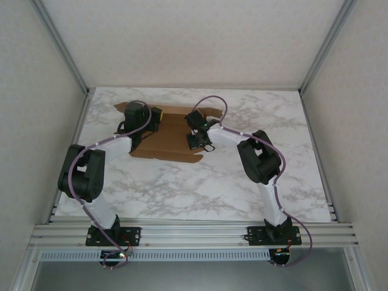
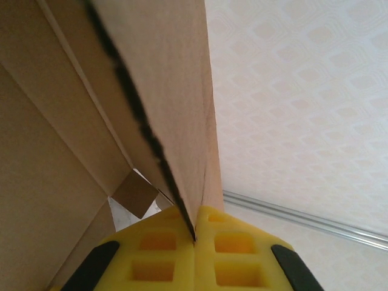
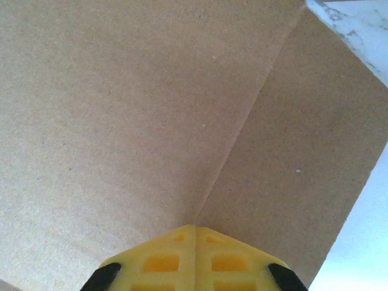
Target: Fold the paper box
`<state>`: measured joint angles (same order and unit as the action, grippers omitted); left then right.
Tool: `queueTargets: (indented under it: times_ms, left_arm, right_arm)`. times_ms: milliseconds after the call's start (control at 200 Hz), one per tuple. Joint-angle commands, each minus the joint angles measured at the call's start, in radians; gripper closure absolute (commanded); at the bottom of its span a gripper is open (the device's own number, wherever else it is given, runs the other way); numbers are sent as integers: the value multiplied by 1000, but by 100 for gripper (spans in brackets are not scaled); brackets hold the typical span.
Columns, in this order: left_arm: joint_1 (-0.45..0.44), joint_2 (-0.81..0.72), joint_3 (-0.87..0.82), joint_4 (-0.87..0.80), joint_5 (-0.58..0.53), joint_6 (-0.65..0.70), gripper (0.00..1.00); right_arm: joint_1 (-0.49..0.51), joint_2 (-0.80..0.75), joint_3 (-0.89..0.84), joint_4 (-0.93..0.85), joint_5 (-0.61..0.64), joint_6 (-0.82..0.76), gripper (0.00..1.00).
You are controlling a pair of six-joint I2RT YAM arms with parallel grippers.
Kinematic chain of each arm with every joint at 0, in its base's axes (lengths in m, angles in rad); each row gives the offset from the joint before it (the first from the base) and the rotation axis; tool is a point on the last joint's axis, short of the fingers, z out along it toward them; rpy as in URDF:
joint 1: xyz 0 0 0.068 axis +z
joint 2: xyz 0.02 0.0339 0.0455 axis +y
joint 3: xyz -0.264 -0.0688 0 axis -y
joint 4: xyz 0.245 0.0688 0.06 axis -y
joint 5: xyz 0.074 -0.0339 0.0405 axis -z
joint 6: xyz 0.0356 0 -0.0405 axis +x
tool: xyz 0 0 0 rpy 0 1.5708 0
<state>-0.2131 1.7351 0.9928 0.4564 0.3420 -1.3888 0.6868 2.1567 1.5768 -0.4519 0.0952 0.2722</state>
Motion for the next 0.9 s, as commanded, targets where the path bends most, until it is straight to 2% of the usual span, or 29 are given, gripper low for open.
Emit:
queueTargets:
  times_ms: [0, 45, 165, 381, 536, 636, 786, 896]
  left_arm:
    - [-8, 8, -17, -12, -30, -12, 100]
    - [-8, 13, -10, -19, -36, -14, 100]
    - [-6, 25, 29, -38, -52, -11, 100]
    - [-7, 53, 84, -50, -57, 2, 100]
    - [-6, 52, 70, -36, -55, 2, 100]
    - [-6, 60, 79, -43, -52, 2, 100]
    - [-3, 79, 111, -77, -39, 11, 100]
    - [0, 84, 113, -76, -37, 7, 100]
  right_arm:
    - [-19, -100, -41, 36, -68, -11, 100]
    - [-26, -129, -43, 33, -95, -4, 100]
    - [-58, -208, -35, 26, -218, 22, 91]
    - [-158, -365, -37, 27, -299, 103, 73]
    - [-230, -405, 10, -48, -211, 119, 61]
    - [-281, -391, 34, -89, -65, 135, 60]
    - [-396, -392, -67, 50, 70, 185, 62]
    - [-432, -328, -63, 149, 40, 64, 65]
